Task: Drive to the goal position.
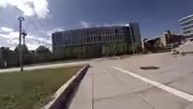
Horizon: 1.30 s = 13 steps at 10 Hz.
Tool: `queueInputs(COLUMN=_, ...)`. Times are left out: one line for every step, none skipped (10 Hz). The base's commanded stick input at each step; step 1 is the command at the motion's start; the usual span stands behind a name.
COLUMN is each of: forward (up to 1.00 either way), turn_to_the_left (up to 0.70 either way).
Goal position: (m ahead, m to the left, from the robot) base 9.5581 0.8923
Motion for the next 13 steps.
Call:
queueInputs(forward=0.70, turn_to_the_left=-0.01)
queueInputs(forward=0.70, turn_to_the_left=-0.01)
queueInputs(forward=0.70, turn_to_the_left=-0.01)
queueInputs(forward=0.70, turn_to_the_left=-0.01)
queueInputs(forward=0.70, turn_to_the_left=-0.01)
queueInputs(forward=0.70, turn_to_the_left=-0.01)
queueInputs(forward=0.70, turn_to_the_left=-0.01)
queueInputs(forward=0.70, turn_to_the_left=-0.01)
queueInputs(forward=0.70, turn_to_the_left=-0.01)
queueInputs(forward=0.70, turn_to_the_left=-0.01)
queueInputs(forward=0.70, turn_to_the_left=-0.01)
queueInputs(forward=0.70, turn_to_the_left=-0.01)
queueInputs(forward=0.70, turn_to_the_left=-0.01)
